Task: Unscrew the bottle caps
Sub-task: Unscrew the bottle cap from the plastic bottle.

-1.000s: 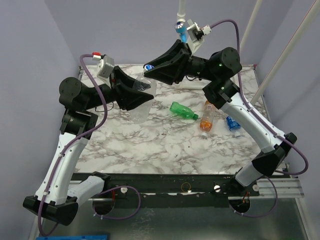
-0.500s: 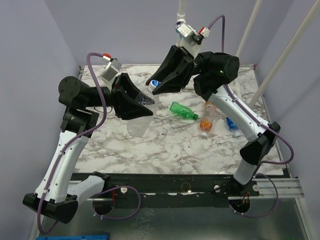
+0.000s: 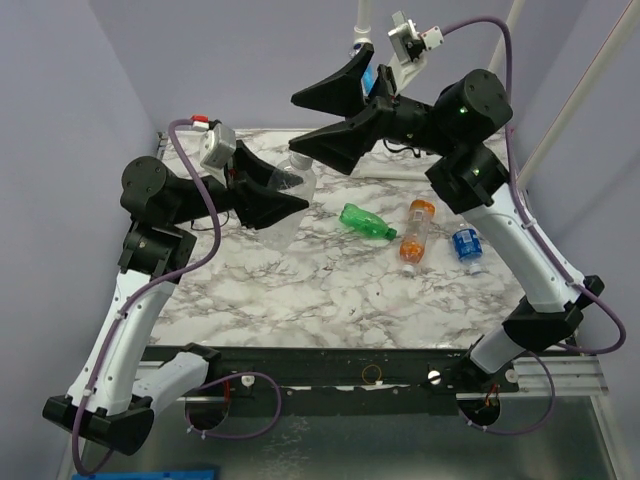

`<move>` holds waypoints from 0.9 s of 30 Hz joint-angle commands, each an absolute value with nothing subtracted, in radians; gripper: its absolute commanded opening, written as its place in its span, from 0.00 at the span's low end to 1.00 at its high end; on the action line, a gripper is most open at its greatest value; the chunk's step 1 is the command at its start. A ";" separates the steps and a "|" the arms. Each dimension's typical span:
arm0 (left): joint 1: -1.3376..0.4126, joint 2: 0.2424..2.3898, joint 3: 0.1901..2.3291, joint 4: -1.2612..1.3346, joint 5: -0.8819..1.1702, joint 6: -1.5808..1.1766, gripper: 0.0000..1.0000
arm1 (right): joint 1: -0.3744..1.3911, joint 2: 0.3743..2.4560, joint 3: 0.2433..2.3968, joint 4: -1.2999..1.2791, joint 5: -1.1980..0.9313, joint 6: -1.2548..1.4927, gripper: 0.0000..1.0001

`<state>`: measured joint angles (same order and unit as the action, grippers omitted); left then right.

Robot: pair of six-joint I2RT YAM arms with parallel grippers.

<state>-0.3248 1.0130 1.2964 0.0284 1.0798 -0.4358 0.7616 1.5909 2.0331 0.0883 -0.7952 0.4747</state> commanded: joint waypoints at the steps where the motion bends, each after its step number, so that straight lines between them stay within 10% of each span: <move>1: -0.331 0.960 1.257 -0.032 0.781 -0.182 0.00 | 0.859 1.631 2.125 -0.227 -0.425 0.276 0.99; 17: -0.331 0.935 1.236 -0.037 0.681 -0.125 0.00 | 0.942 1.723 2.207 -0.257 -0.117 0.253 0.62; 27: -0.331 0.941 1.248 -0.028 0.669 -0.167 0.00 | 0.943 1.685 2.123 -0.188 -0.120 0.272 0.03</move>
